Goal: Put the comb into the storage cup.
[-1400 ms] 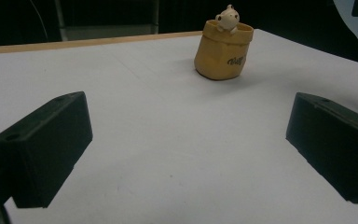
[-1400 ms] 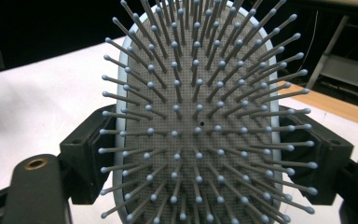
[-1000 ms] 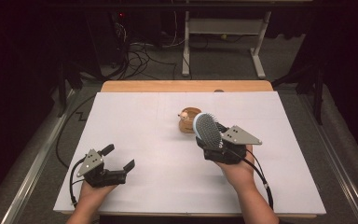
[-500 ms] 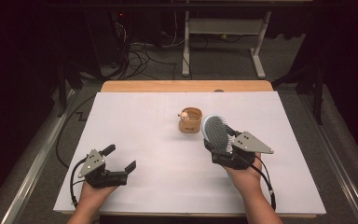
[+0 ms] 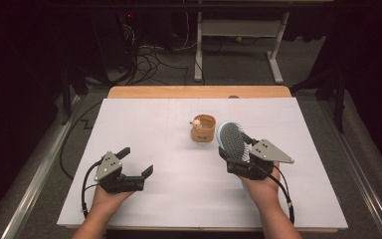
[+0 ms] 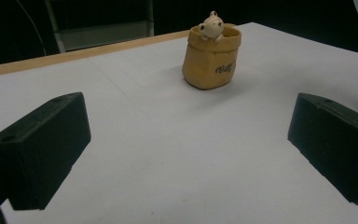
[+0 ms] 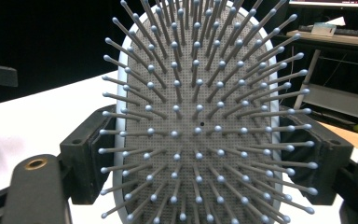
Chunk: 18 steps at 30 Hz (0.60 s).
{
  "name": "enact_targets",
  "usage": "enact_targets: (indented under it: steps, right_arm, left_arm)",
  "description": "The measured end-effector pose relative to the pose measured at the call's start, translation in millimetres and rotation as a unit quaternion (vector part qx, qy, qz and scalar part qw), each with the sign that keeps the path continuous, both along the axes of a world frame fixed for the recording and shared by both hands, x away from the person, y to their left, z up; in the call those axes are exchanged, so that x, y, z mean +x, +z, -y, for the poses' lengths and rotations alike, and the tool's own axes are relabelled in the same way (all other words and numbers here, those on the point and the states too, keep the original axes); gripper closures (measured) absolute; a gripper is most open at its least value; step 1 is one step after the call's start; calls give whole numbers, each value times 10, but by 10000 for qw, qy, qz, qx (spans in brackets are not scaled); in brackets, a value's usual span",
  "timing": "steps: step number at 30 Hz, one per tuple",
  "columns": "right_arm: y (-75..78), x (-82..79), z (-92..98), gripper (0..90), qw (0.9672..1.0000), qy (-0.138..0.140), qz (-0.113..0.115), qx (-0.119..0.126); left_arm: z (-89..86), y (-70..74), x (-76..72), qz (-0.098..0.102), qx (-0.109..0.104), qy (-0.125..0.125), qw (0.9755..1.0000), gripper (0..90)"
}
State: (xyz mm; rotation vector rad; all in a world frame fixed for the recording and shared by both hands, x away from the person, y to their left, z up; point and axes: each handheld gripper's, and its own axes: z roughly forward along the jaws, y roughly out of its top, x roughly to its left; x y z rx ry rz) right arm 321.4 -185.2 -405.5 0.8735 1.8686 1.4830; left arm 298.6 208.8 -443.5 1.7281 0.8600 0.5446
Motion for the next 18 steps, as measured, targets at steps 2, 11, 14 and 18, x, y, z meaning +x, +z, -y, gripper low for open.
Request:
enact_targets:
  steps: [2,11,14,18]
  right_arm:
    - [-1,-2,-5,207,10000,-6,10,-24]
    - [2,-20,-33,207,10000,10,46,-57]
    - [7,-24,-42,207,10000,12,59,-61]
    - [9,-25,-50,206,9999,41,76,-85]
  left_arm:
    - [41,35,24,-2,-15,-56,10000,0]
    - [206,87,107,-4,-46,-251,9997,0]
    - [259,83,118,7,-49,-327,9995,0]
    - [315,89,137,28,-44,-391,9992,0]
